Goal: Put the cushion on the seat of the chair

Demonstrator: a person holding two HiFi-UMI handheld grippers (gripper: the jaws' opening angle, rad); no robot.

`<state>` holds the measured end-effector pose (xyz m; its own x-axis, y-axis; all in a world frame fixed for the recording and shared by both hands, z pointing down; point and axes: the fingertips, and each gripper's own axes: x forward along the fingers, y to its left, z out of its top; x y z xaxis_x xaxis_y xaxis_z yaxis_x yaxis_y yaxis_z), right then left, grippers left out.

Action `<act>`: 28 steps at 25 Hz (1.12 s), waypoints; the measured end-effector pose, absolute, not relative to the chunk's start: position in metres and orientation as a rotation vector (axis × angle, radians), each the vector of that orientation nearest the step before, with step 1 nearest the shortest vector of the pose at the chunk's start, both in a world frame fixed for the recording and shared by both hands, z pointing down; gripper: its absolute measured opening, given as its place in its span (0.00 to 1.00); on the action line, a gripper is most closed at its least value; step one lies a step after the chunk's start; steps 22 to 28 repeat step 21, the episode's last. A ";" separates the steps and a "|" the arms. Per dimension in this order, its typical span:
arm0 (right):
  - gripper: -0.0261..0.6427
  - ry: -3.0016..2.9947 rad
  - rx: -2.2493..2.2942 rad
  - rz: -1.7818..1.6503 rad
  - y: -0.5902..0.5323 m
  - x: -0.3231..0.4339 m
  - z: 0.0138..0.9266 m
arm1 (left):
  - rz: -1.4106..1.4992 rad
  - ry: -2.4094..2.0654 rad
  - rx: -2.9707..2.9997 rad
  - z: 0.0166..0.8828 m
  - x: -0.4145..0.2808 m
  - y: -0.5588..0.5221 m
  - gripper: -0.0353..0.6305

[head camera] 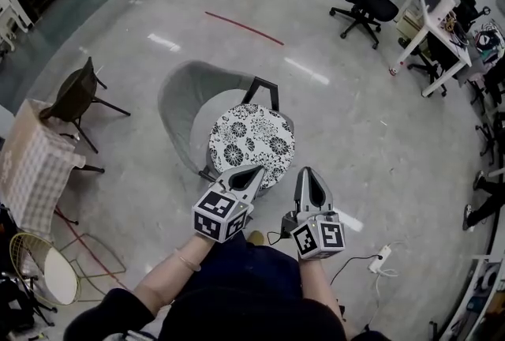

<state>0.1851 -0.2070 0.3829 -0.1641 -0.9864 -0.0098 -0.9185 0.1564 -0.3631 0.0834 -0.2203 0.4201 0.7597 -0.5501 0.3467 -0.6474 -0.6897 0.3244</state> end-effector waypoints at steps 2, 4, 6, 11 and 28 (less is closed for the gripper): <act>0.05 2.210 -1.835 -0.387 -0.209 0.181 0.378 | 0.301 -0.929 2.503 0.422 0.076 -0.221 0.08; 0.05 2.230 -1.818 -0.377 -0.212 0.177 0.373 | 0.290 -0.944 2.495 0.422 0.071 -0.223 0.08; 0.05 2.245 -1.808 -0.363 -0.216 0.173 0.370 | 0.282 -0.954 2.501 0.419 0.068 -0.227 0.08; 0.05 2.259 -1.804 -0.372 -0.218 0.165 0.373 | 0.276 -0.964 2.491 0.421 0.060 -0.233 0.08; 0.05 2.254 -1.799 -0.403 -0.213 0.156 0.377 | 0.292 -0.938 2.476 0.429 0.051 -0.229 0.08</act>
